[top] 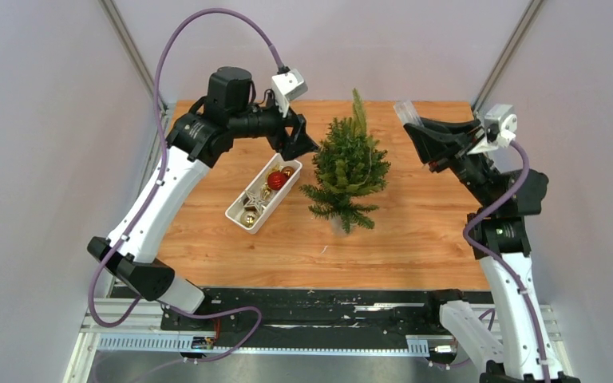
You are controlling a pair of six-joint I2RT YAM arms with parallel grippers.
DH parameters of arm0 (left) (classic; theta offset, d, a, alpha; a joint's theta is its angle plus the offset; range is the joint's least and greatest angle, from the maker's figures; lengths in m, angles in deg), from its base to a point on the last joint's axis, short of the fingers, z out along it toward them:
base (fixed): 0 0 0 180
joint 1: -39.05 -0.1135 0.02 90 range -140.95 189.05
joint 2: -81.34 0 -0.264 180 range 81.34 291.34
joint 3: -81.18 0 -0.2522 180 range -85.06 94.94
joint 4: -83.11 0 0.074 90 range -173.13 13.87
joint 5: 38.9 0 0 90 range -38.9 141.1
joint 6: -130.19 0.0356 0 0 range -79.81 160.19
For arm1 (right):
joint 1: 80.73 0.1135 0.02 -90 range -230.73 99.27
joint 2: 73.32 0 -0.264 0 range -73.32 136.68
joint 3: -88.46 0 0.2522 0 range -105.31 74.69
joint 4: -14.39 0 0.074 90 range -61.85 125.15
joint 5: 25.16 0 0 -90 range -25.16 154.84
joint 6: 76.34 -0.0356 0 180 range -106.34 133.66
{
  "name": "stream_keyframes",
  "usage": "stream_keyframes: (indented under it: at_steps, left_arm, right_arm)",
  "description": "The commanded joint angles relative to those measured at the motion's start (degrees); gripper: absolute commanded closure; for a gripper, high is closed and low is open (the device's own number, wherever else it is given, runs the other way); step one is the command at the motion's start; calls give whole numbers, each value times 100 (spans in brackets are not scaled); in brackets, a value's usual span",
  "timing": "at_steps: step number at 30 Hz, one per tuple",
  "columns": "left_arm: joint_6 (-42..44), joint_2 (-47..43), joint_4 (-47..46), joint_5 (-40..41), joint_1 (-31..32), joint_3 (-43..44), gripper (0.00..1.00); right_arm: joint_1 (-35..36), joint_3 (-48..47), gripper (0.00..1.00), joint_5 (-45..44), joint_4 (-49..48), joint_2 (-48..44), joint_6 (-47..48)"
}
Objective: Decorate the small christmas tree
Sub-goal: Wrap the decoration item around the Christmas tree.
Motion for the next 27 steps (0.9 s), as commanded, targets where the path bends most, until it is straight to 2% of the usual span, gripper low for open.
stream_keyframes:
  at_steps: [1,8,12,17,19,27]
  left_arm:
    - [90,-487,246,-315,-15,155,16]
    - [-234,-756,425,-572,-21,109,16]
    - [-61,-850,629,-878,-21,303,15]
    - [752,-912,1166,-1494,26,645,3]
    - [936,-921,1316,-1548,98,721,1]
    - [1028,-593,1484,-1145,955,1248,0]
  right_arm:
    - [33,264,100,784,-82,-245,47]
    - [34,479,100,1762,-428,-788,157]
    - [36,421,100,2406,-233,-835,335]
    - [38,17,100,3295,252,-525,292]
    - [79,-169,100,3619,428,-378,238]
    - [820,-284,100,3412,552,-186,358]
